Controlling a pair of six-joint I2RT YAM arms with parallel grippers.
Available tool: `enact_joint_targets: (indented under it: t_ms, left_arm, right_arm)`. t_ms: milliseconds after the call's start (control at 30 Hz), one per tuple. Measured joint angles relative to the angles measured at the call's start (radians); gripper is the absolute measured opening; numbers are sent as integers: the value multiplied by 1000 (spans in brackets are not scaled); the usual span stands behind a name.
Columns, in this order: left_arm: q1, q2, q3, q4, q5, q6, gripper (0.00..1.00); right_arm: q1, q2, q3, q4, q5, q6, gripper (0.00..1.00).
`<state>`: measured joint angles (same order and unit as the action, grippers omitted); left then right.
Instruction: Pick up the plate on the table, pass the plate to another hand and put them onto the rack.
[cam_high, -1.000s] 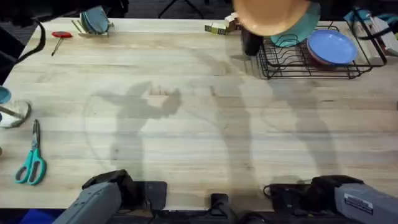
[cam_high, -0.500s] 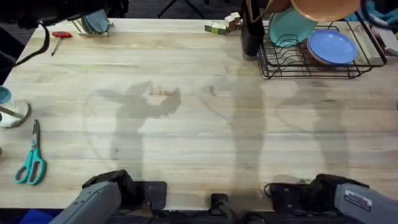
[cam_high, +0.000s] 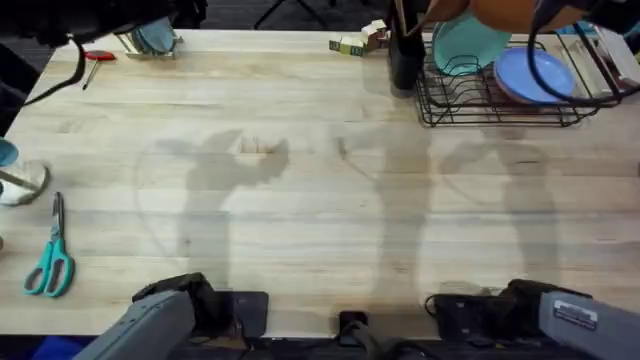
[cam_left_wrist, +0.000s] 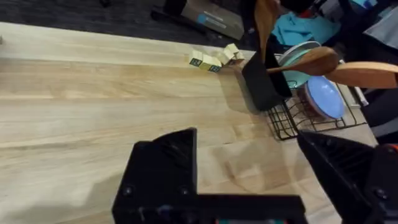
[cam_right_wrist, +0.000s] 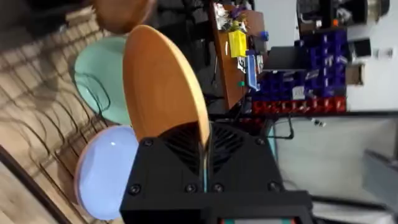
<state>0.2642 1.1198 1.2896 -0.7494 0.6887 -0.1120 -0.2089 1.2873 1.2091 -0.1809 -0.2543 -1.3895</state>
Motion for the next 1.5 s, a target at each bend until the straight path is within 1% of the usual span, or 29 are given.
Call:
enact_joint_targets:
  t_ms: [167,367,600,733,1067,1200,1367,1400,1467,1500]
  left_arm:
    - [0,22,0,-3,-5,0,994]
    - [0,44,0,-11,-5,0,994]
    - [0,45,0,-12,-7,0,994]
    - [0,45,0,-21,-8,0,993]
    - [0,45,0,-26,-8,0,995]
    - [0,45,0,-29,-8,0,995]
    - [0,45,0,-33,-8,0,994]
    - [0,45,0,-35,-8,0,993]
    - [0,45,0,-46,-8,0,993]
    - [0,45,0,-53,-8,0,993]
  right_arm:
    - [0,37,0,1,0,-139,29]
    - [0,109,0,20,0,-207,29]
    - [0,236,0,118,0,-232,29]
    - [2,282,0,143,0,-235,29]
    - [43,370,0,149,3,-239,29]
    - [44,406,0,162,6,-241,29]
    - [40,413,6,165,15,-242,35]
    - [40,413,6,165,17,-240,85]
    - [41,419,6,157,23,-241,319]
    - [41,425,6,154,24,-240,468]
